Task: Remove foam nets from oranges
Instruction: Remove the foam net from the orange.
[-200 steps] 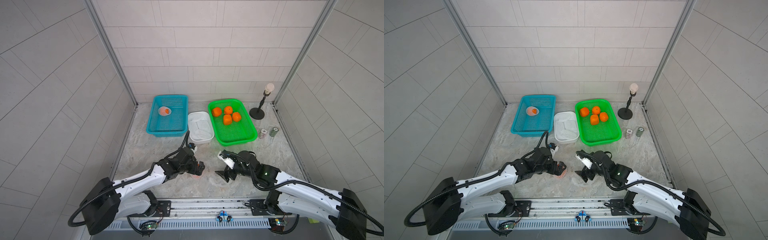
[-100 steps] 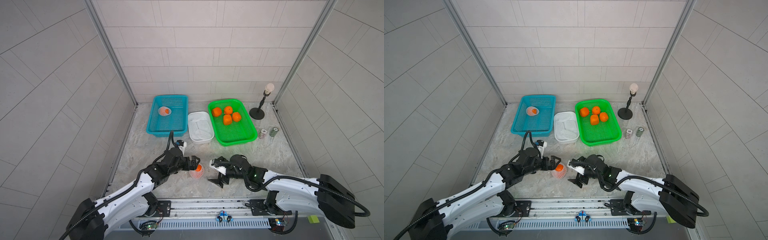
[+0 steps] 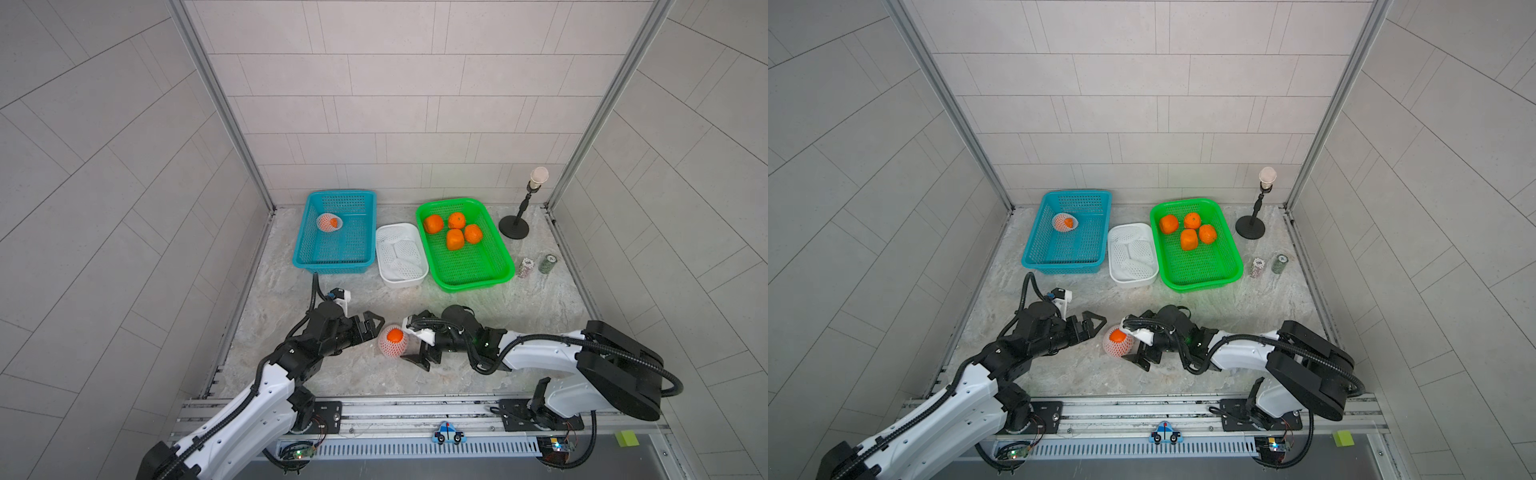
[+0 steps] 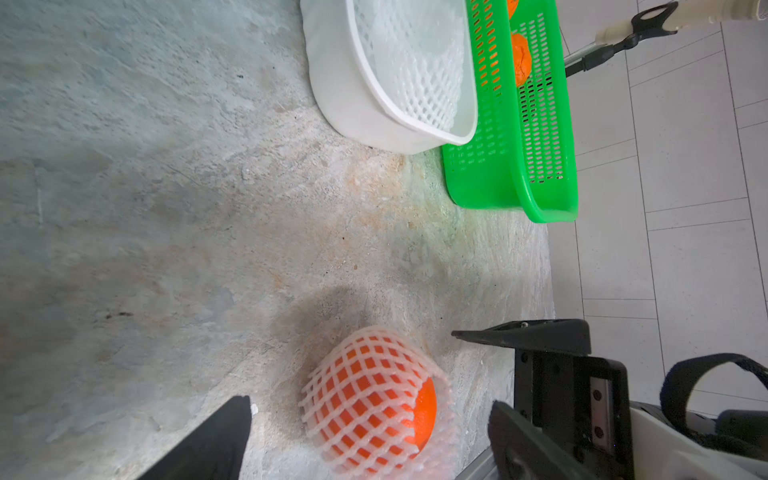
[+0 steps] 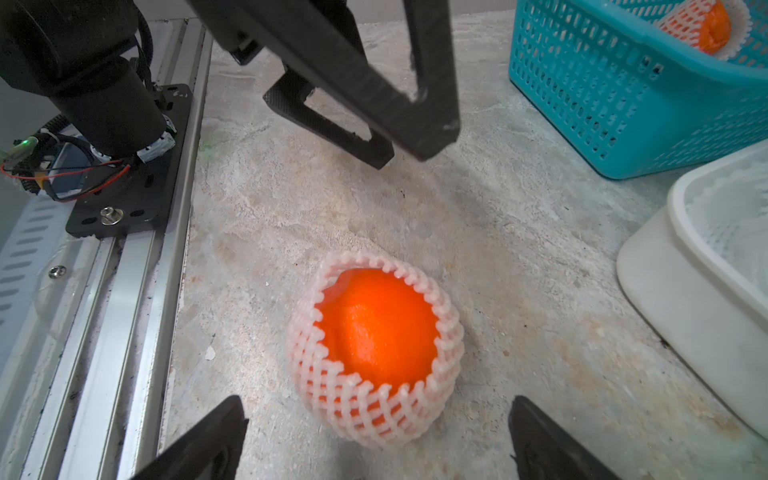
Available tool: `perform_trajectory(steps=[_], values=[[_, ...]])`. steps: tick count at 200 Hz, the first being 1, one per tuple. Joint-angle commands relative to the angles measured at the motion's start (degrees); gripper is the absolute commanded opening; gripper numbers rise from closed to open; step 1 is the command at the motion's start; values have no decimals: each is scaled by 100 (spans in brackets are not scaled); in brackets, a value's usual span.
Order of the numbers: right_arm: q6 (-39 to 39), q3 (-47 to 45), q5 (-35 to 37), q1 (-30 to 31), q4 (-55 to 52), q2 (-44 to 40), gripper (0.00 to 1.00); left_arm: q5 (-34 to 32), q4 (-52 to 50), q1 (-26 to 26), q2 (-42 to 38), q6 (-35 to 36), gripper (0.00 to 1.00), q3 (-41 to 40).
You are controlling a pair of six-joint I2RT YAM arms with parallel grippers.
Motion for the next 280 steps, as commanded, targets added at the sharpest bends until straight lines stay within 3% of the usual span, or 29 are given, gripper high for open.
perform_trajectory(steps=[1,78,150,180,214,225,280], values=[[-48,218,-121,23,356,252,100,139,12,23,43,-94,96,-82],[79,598,-394,31,937,1153,96,263,380,24,324,-111,96,-230],[72,703,-549,27,633,1116,76,276,509,24,512,-102,96,-243],[44,755,-656,23,305,1056,61,314,549,24,518,-102,96,-243],[54,914,-650,14,264,1011,57,350,583,24,398,-102,96,-243],[46,923,-652,15,225,986,51,334,584,21,404,-102,96,-243],[67,940,-657,25,111,882,37,107,288,24,-368,-129,96,-243]])
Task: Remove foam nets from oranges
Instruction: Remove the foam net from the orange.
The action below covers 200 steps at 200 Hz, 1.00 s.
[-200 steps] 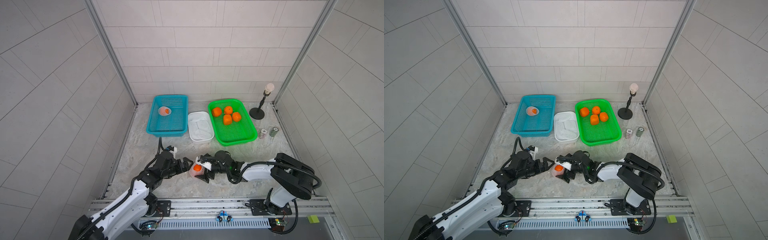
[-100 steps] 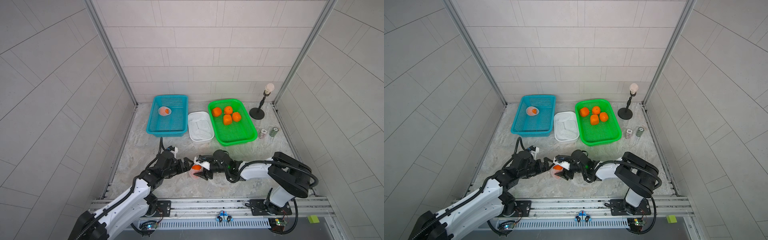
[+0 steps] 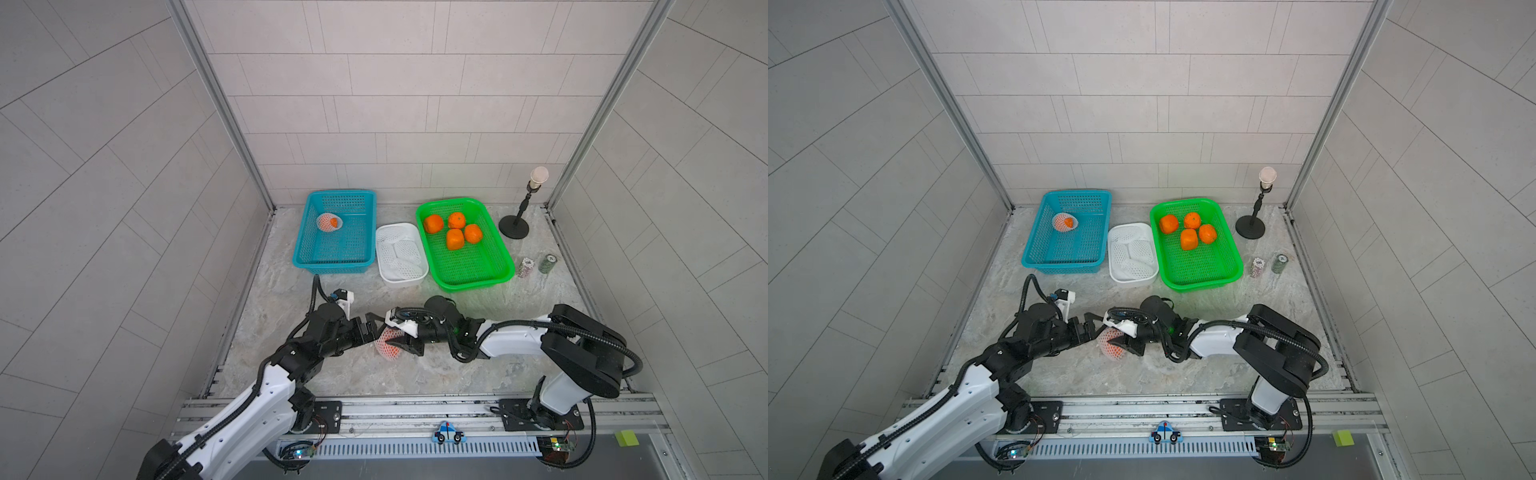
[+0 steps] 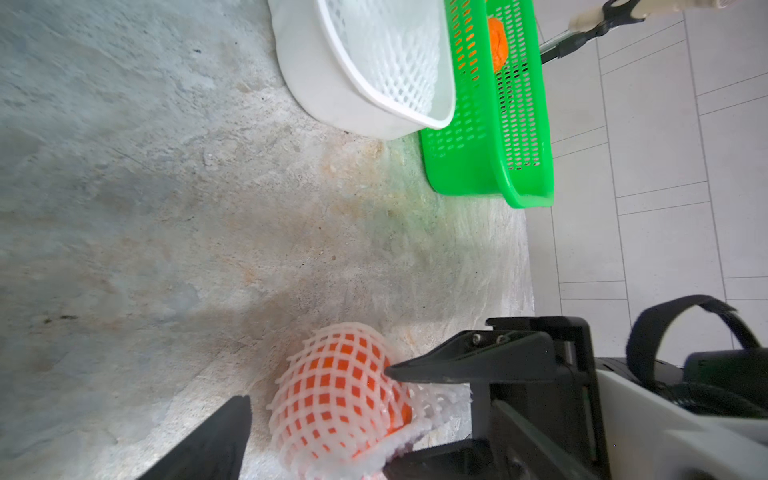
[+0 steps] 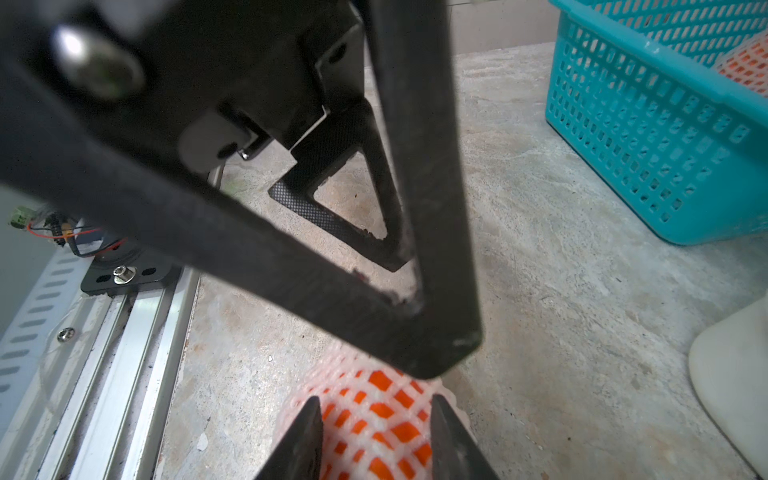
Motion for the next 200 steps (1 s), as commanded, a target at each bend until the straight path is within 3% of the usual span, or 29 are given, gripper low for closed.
perform_trajectory(steps=[1,107,138,200], values=[[-70,38,-72,19,-234,-146,37,-165,-136,24,-249,-74,96,-58],[-19,-68,36,51,-355,-577,24,-537,-729,31,-815,109,96,30],[-30,-68,76,62,-418,-661,11,-553,-792,33,-813,167,96,85],[-34,-36,138,89,-622,-943,10,-619,-1062,32,-974,489,96,297]])
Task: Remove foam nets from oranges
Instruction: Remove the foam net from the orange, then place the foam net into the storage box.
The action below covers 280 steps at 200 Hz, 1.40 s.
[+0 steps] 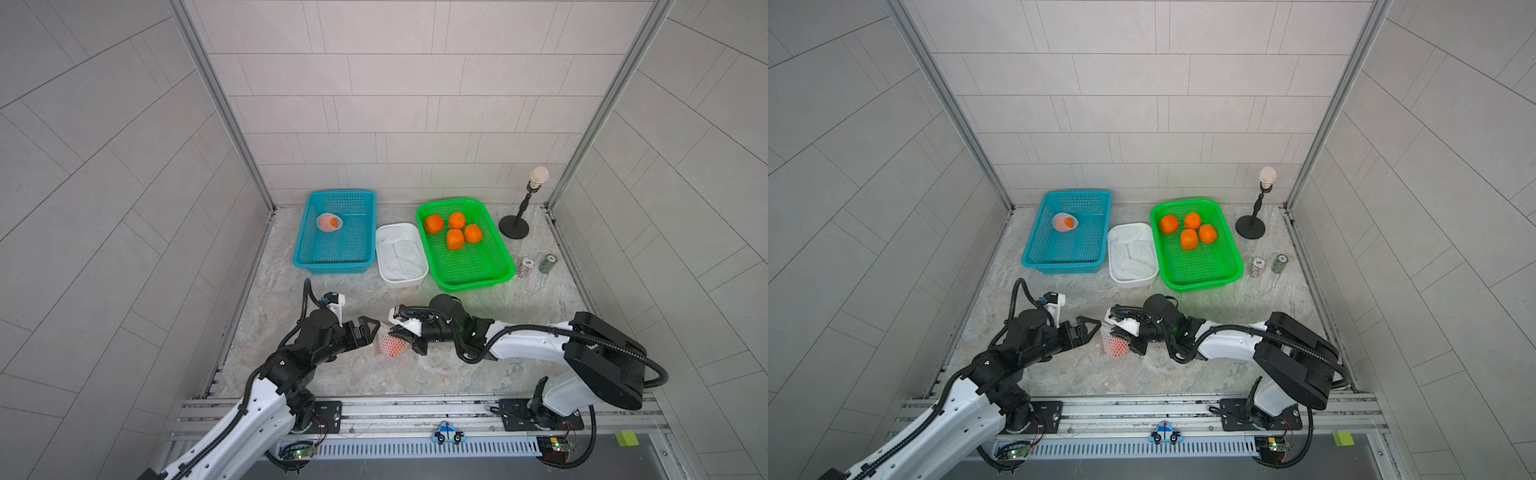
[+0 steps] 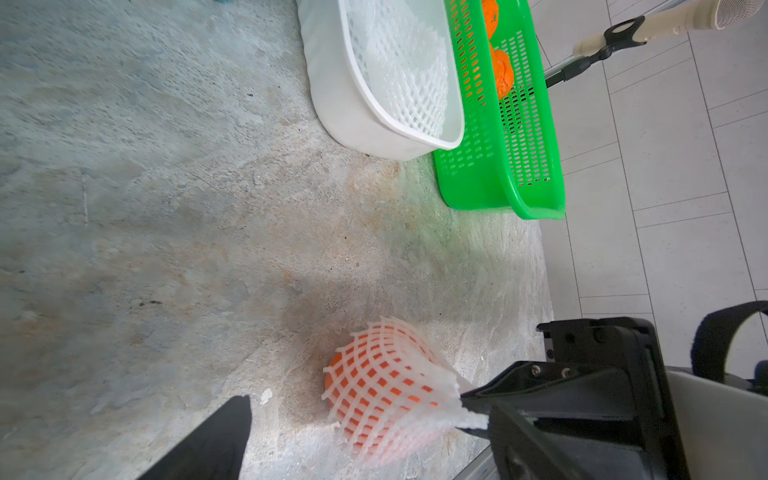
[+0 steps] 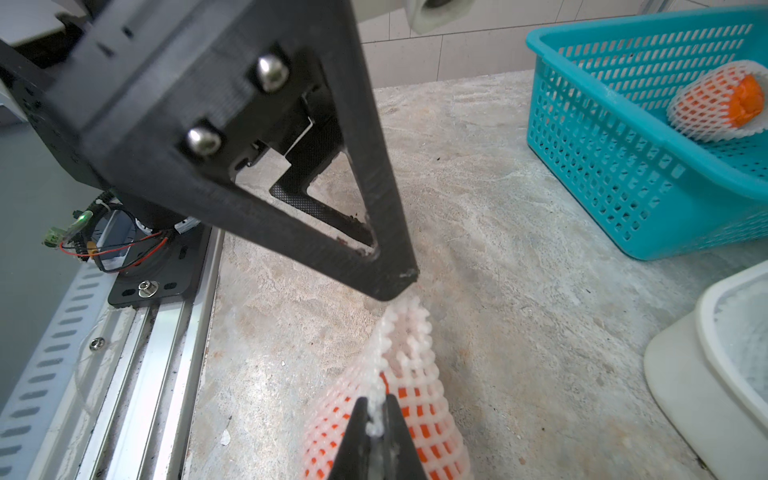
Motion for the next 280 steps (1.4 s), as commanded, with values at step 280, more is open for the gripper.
perform_trajectory(steps=[280], values=[[-868,1031,-1917,-765,-2803,-2103,9,3322,1468,-189,1146,4618,89,1158]])
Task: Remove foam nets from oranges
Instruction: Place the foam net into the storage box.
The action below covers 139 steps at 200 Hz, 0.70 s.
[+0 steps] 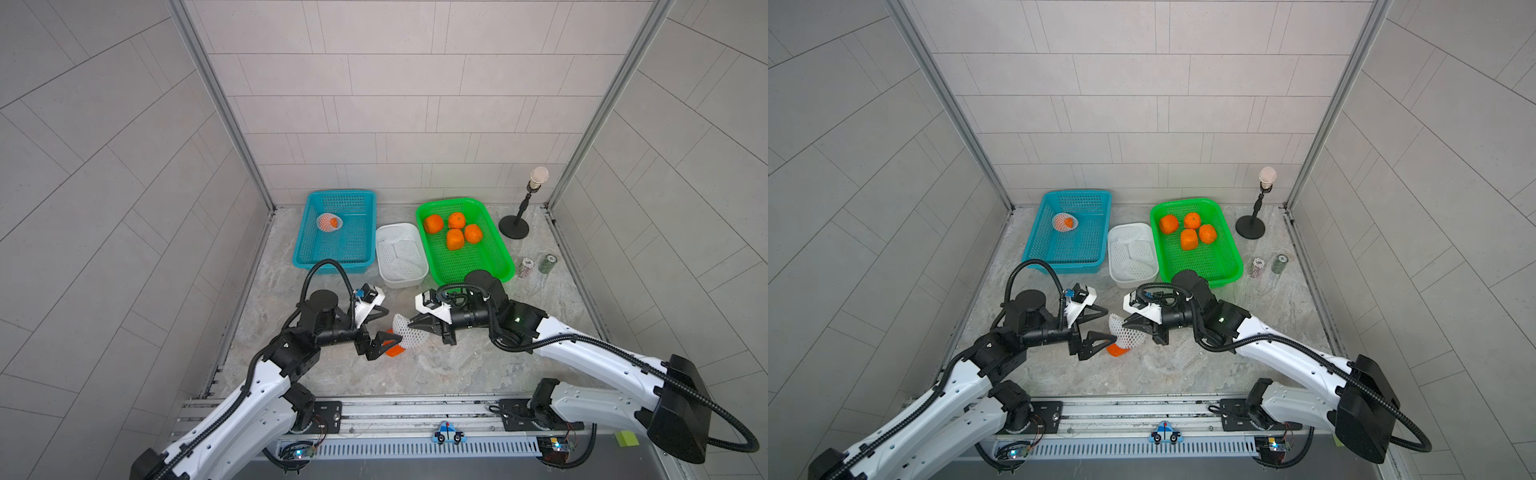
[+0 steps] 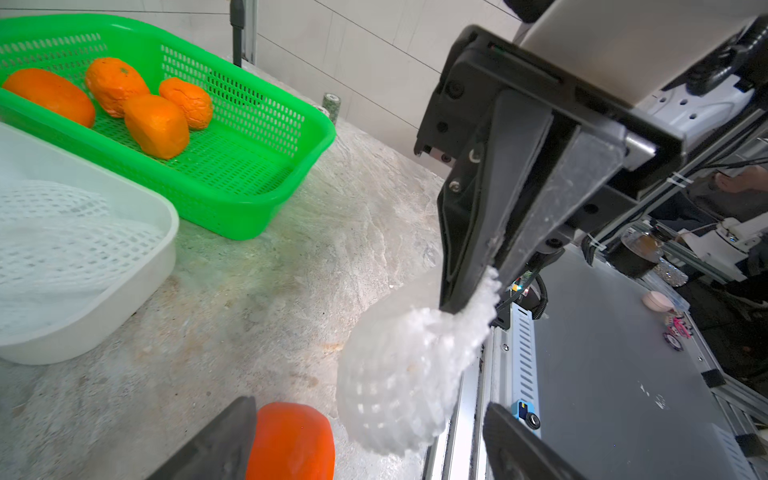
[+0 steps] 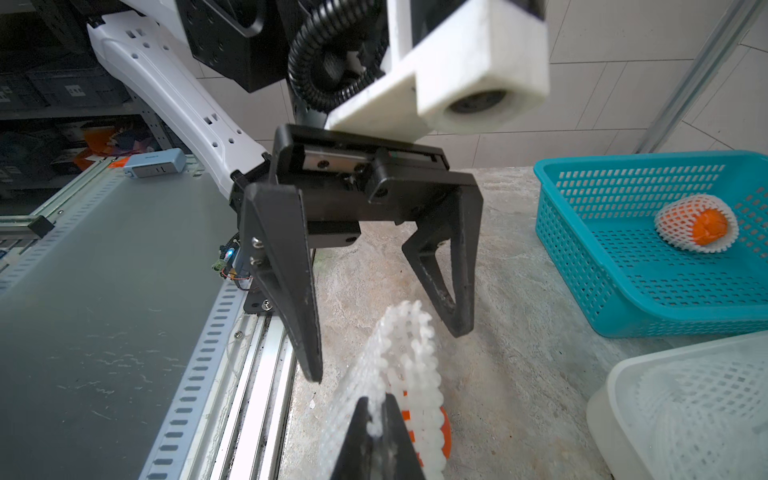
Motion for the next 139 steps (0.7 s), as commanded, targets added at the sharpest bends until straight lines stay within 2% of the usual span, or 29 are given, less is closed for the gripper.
perform_trajectory(steps=[1,43,67,85,107,139], values=[[-243,187,-238,-9,-12,39,9,357,514,-85,129,138,88,166],[-303,330,-185,-9,-38,150,9,405,745,-161,146,43,70,44],[-334,433,-198,-10,-82,264,9,441,753,-168,104,28,50,53],[-343,480,-203,-5,-91,330,9,462,751,-170,53,-44,39,36],[-333,500,-197,-10,-72,358,10,375,680,-174,-34,-137,35,27],[-341,569,-57,-10,-236,307,16,187,651,-170,-141,-285,21,40]])
